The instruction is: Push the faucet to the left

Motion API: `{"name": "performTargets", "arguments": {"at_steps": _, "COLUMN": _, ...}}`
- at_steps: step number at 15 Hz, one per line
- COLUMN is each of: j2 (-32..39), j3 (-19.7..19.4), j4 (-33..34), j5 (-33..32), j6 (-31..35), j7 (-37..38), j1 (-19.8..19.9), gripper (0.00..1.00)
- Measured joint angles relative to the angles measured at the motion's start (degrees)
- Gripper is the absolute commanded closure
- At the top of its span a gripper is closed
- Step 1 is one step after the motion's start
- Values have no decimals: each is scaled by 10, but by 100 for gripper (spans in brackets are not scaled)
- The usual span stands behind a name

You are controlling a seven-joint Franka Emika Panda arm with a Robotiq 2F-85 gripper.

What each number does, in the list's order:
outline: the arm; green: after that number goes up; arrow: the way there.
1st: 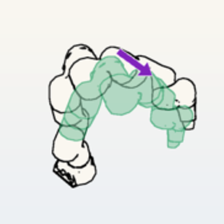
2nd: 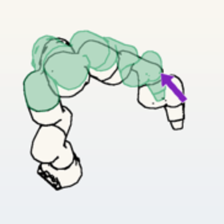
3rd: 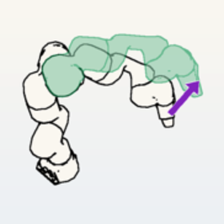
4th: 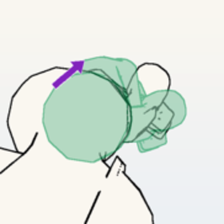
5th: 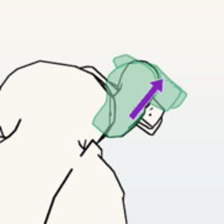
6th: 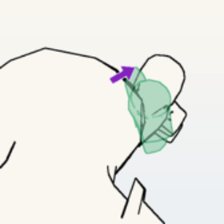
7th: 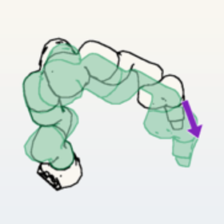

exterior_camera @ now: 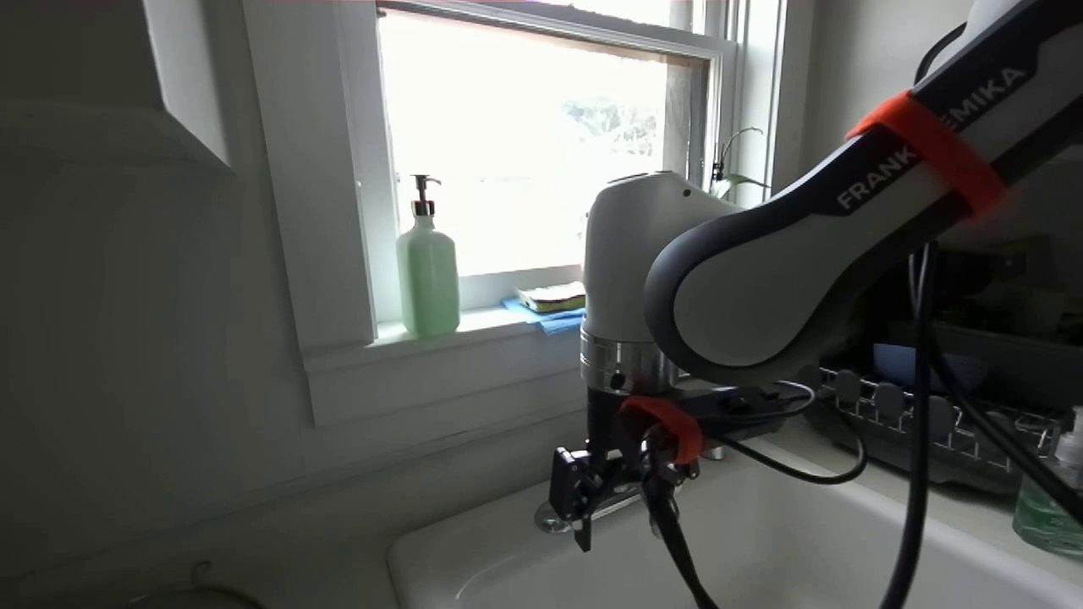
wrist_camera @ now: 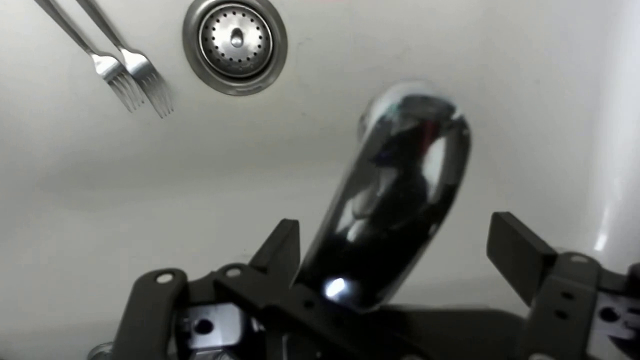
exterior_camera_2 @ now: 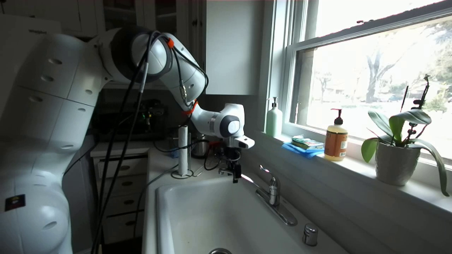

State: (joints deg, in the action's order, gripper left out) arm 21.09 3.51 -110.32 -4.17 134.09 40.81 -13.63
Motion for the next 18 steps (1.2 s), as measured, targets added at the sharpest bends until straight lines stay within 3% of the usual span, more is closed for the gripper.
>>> {"name": "performTargets", "arguments": {"at_steps": 4, "j2": 11, "j3": 0, "j4": 13, "j5": 0, "j6": 36, "j7": 2, "j1": -10, "gripper": 0}}
{"name": "performTargets", "arguments": {"at_steps": 10, "j2": 15, "j3": 0, "j4": 20, "j5": -1, "j6": 37, "j7": 1, "j1": -11, "gripper": 0}}
{"name": "performTargets", "arguments": {"at_steps": 18, "j2": -23, "j3": 0, "j4": 22, "j5": -7, "j6": -6, "j7": -4, "j1": -13, "gripper": 0}}
